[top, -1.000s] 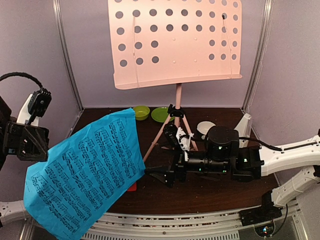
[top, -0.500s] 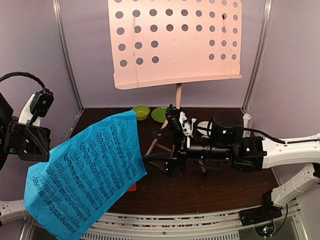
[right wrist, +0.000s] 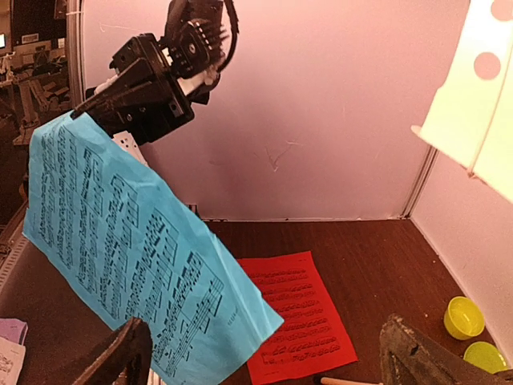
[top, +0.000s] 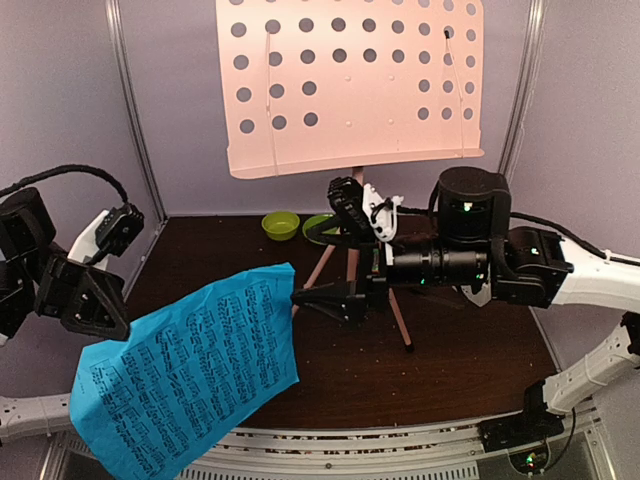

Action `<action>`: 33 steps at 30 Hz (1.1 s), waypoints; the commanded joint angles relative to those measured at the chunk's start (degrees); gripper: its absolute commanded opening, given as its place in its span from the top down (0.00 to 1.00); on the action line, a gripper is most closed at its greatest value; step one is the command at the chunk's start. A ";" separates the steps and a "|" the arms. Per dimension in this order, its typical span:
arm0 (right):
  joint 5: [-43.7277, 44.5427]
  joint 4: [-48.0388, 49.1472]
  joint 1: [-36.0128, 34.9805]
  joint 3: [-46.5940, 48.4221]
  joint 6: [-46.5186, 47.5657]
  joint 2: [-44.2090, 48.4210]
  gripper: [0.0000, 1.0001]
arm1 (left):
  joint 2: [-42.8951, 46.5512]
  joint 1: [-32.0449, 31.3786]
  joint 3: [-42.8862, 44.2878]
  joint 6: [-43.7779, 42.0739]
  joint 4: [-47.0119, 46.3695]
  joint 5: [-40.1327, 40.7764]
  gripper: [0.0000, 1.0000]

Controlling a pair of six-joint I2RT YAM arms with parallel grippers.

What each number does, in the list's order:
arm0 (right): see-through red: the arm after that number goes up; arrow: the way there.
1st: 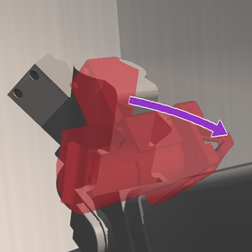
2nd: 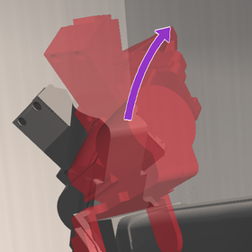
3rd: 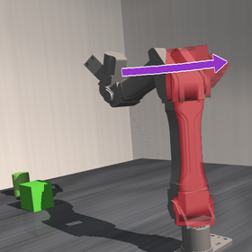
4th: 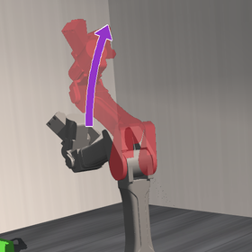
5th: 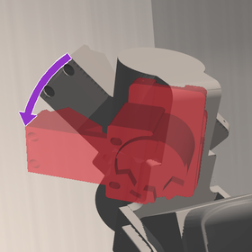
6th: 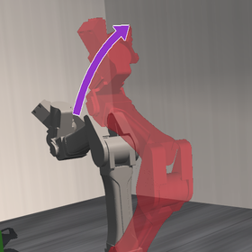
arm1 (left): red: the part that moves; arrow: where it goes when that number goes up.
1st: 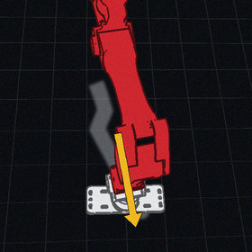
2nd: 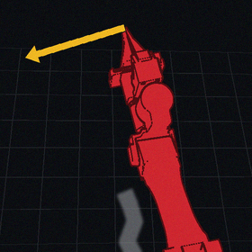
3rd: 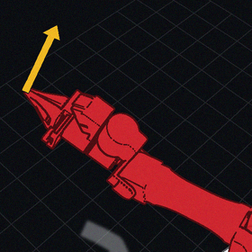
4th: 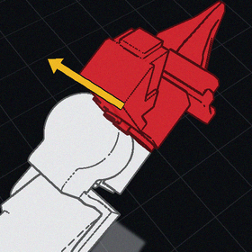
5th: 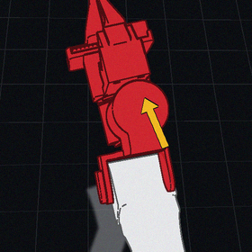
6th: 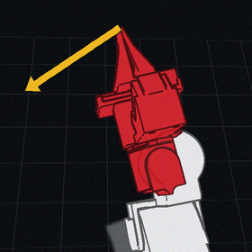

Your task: Set up the instrument practice props

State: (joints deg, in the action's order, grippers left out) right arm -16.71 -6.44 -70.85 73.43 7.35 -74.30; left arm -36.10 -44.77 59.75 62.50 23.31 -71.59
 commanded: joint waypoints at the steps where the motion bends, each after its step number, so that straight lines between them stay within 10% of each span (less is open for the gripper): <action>1: 0.96 -10.82 0.21 5.60 7.72 1.26 0.01 | -3.53 -1.07 -0.61 -1.94 1.79 -0.15 1.00; 7: -2.81 -18.16 -0.98 17.36 12.11 -4.87 0.06 | -12.80 -5.75 5.03 -13.37 17.18 0.10 1.00; 33: -6.31 -32.82 -10.03 26.58 15.35 -15.45 0.32 | -31.99 -14.86 13.26 -16.57 17.62 -1.05 1.00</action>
State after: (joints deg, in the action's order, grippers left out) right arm -21.98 -38.11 -80.64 98.02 23.59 -88.99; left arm -67.13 -58.67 70.70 47.44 41.87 -71.81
